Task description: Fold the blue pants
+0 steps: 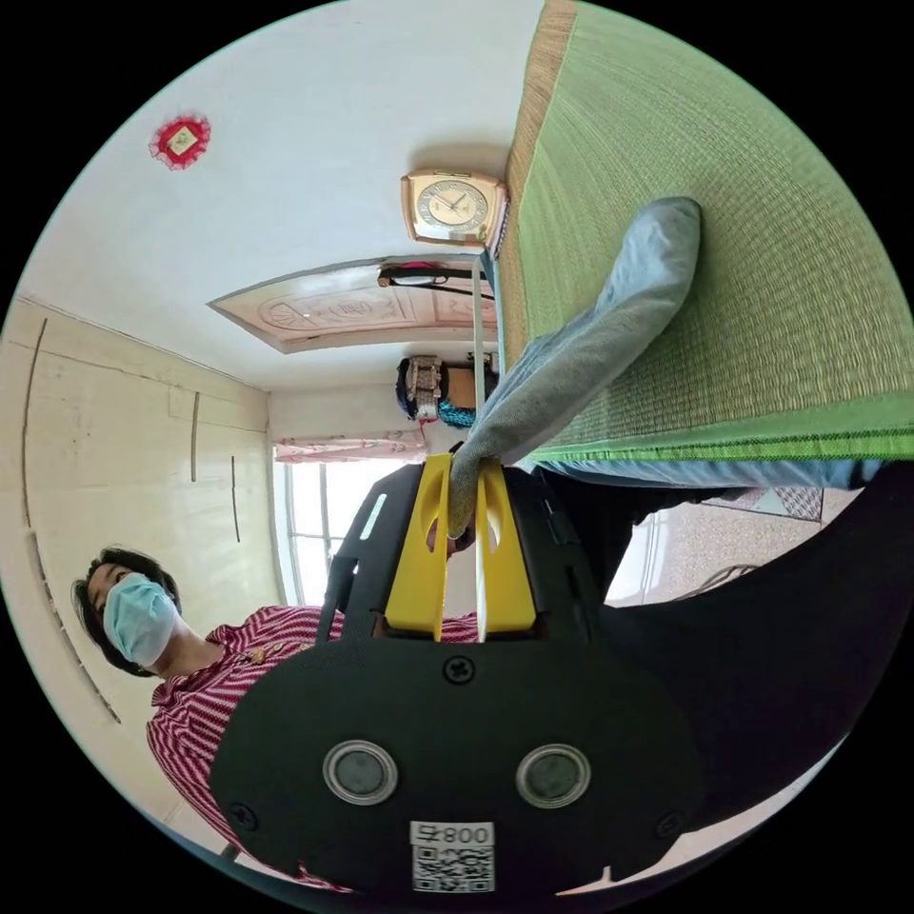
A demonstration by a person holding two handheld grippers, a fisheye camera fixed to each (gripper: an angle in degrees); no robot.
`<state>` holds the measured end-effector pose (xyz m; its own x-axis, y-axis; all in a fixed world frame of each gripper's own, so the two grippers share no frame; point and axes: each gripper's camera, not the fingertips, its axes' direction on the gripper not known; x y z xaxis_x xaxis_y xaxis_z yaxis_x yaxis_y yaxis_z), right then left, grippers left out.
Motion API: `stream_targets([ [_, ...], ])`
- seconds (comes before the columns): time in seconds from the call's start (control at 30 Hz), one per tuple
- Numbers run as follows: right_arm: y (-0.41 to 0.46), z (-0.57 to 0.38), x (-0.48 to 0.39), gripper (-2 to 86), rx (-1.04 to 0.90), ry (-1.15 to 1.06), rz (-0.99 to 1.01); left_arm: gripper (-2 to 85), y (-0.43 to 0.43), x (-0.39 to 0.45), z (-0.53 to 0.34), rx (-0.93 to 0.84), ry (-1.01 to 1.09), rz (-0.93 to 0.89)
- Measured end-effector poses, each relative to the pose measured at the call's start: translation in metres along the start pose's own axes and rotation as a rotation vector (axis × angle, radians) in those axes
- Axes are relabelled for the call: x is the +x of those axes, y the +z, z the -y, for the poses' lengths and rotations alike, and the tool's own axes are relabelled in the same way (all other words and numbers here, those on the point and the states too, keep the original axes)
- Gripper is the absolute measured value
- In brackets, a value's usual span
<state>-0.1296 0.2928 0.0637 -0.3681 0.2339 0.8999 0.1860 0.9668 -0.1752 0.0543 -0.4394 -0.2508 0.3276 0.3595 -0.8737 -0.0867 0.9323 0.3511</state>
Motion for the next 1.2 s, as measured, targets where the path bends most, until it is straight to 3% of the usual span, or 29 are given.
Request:
stream_targets([
  [0.27,-0.092,0.061,-0.066,1.7,0.081,-0.13,0.002,4.7,0.136,0.075,-0.012,-0.106,0.164,0.043],
  [0.5,-0.272,0.118,-0.264,1.0,0.269,-0.466,-0.101,4.6,0.307,0.224,-0.023,-0.208,0.497,-0.138],
  [0.63,-0.399,0.062,-0.409,1.3,0.47,-0.714,-0.25,4.7,0.433,0.335,-0.069,-0.334,0.71,-0.341],
  [0.73,-0.478,-0.014,-0.466,1.7,0.641,-0.816,-0.366,5.0,0.529,0.388,-0.122,-0.48,0.817,-0.433],
  [0.9,-0.582,-0.124,-0.426,2.1,0.924,-0.739,-0.455,5.3,0.689,0.402,-0.219,-0.726,0.932,-0.354],
  [1.03,-0.632,-0.176,-0.277,2.2,1.094,-0.401,-0.359,5.1,0.805,0.334,-0.285,-0.944,0.907,0.037],
  [1.13,-0.633,-0.198,-0.207,2.2,1.13,-0.424,-0.164,5.2,0.829,0.298,-0.291,-0.965,0.721,-0.143],
  [1.2,-0.628,-0.201,-0.206,2.3,1.132,-0.489,-0.141,5.2,0.837,0.294,-0.297,-0.982,0.708,-0.172],
])
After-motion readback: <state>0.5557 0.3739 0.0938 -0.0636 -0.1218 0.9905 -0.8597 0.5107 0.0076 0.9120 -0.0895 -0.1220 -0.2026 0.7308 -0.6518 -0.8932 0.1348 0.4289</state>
